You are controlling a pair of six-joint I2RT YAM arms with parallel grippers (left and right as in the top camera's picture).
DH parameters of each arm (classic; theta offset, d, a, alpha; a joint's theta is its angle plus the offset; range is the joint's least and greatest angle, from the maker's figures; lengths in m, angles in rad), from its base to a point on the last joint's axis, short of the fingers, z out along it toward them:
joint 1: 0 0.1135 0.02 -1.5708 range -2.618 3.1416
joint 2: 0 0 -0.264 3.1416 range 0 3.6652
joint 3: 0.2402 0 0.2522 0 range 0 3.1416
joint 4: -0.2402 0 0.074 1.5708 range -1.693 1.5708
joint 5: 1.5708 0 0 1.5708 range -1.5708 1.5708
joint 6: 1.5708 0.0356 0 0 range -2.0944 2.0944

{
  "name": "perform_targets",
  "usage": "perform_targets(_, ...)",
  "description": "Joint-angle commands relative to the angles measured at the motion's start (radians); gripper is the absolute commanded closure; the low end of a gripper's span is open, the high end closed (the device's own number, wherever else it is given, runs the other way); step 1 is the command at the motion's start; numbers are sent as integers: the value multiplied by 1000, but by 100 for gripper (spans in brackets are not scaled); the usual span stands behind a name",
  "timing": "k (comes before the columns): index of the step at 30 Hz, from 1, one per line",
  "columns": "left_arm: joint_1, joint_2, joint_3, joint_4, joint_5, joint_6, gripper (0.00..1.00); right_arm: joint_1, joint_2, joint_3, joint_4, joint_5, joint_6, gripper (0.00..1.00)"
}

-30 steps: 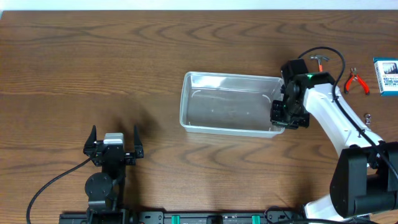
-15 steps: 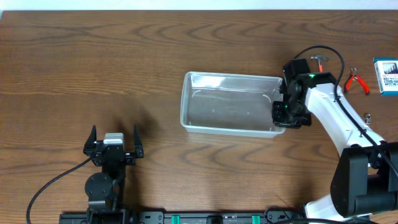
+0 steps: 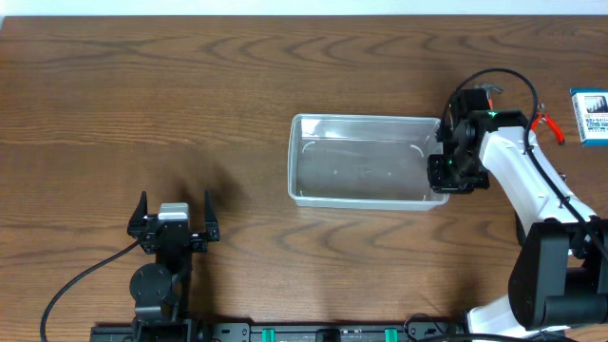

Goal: Pack container
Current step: 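Slide the container right to table center and adjust its position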

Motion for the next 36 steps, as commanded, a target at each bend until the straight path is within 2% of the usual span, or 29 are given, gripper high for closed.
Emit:
perform_targets(1,-1,-5,-30,-18,-5,-5,2,-10,-3,-6,18,15,-70,82)
perform_targets(21,-1,-5,-30,-17,-5,-5,2,-10,-3,-6,100,14,-260,81)
perform_targets(36,-1,-5,-30,-18,-5,-5,2,-10,-3,-6,114,26,-309,77)
